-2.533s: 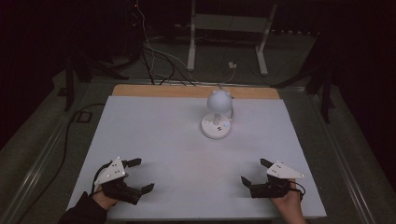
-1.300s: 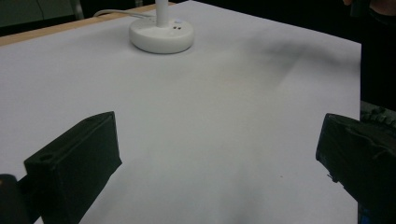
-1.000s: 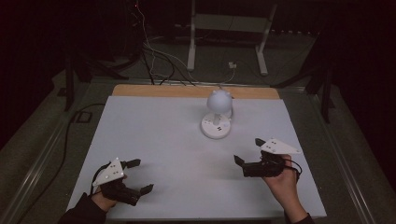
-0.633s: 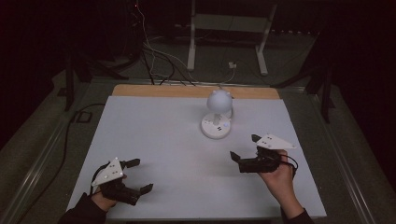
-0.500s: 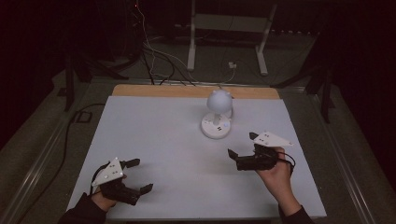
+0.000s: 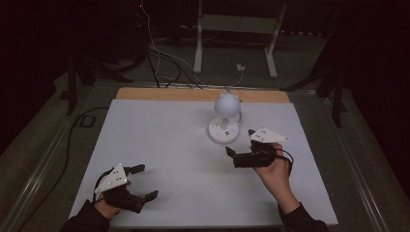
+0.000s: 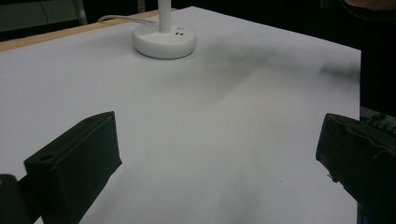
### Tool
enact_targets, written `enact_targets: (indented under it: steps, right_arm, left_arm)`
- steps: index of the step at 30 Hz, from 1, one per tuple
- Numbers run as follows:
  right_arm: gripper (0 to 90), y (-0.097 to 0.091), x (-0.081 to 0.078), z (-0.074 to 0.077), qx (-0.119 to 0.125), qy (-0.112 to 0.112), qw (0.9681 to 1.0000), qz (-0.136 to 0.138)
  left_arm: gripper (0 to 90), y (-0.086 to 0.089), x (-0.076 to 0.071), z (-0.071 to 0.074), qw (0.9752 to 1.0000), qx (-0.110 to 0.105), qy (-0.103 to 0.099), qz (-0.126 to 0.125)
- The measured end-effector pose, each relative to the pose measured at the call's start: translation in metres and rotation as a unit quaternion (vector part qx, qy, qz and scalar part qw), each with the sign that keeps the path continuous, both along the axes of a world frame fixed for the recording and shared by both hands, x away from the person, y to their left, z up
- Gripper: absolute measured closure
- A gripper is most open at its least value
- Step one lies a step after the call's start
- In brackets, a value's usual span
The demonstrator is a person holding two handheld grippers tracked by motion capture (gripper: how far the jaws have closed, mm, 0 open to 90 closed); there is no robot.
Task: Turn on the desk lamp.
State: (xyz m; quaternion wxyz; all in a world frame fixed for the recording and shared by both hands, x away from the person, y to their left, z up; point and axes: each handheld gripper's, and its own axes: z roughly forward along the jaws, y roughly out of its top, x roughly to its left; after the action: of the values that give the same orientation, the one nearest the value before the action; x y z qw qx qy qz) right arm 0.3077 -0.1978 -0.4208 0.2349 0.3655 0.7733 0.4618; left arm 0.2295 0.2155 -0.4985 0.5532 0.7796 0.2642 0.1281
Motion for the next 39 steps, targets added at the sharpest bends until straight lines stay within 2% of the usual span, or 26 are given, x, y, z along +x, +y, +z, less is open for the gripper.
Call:
enact_targets:
  steps: [12,24,32,33,39]
  right_arm:
    - [0.7,0.02,0.021,-0.003,-0.001,0.0,1.0,-0.006]
    - [0.6,0.04,0.043,-0.021,0.0,0.005,0.9998,-0.019]
    - [0.6,0.048,0.053,-0.032,0.006,0.017,0.9998,-0.007]
    - [0.7,0.049,0.056,-0.036,0.012,0.024,0.9996,-0.002]
    - [0.6,0.05,0.061,-0.047,0.026,0.023,0.9994,-0.01]
  left_arm:
    - [0.2,0.0,0.0,0.0,1.0,0.0,0.0,-0.001]
    - [0.2,-0.001,-0.001,0.0,1.0,0.002,0.001,-0.005]
    - [0.2,-0.001,0.0,-0.001,1.0,0.004,0.002,-0.007]
    - [0.1,-0.001,0.0,-0.001,1.0,0.004,0.002,-0.007]
    - [0.2,-0.002,0.0,-0.001,1.0,0.003,0.004,-0.008]
